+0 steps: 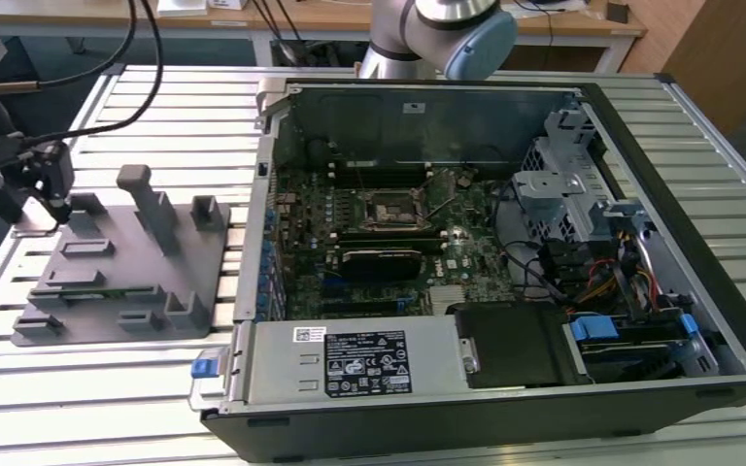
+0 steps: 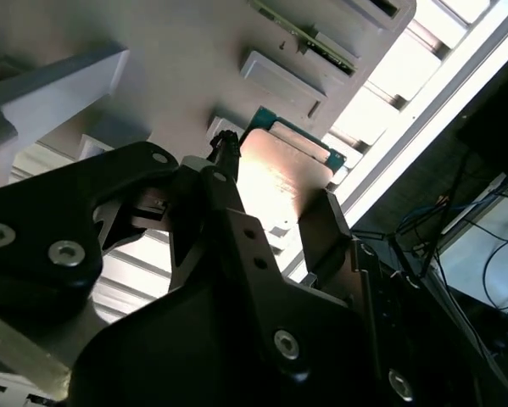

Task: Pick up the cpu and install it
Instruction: 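Pick up the cpu and move it towards the insertion slot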

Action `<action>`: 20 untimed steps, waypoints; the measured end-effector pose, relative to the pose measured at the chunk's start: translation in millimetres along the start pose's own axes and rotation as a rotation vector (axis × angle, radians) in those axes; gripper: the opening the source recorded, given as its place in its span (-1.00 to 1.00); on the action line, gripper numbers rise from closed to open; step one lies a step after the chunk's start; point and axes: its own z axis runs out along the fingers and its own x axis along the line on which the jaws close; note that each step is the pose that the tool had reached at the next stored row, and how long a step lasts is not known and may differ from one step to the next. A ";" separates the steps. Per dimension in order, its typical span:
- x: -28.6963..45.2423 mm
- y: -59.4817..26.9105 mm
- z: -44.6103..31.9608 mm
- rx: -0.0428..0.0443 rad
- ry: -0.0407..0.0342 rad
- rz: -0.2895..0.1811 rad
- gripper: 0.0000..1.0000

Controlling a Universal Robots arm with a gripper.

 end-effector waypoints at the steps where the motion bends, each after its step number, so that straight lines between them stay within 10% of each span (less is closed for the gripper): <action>1: 0.0 0.1 -2.7 0.0000 -0.0001 0.000 0.05; 20: 1.6 5.1 -66.8 0.0000 -0.0015 0.000 0.05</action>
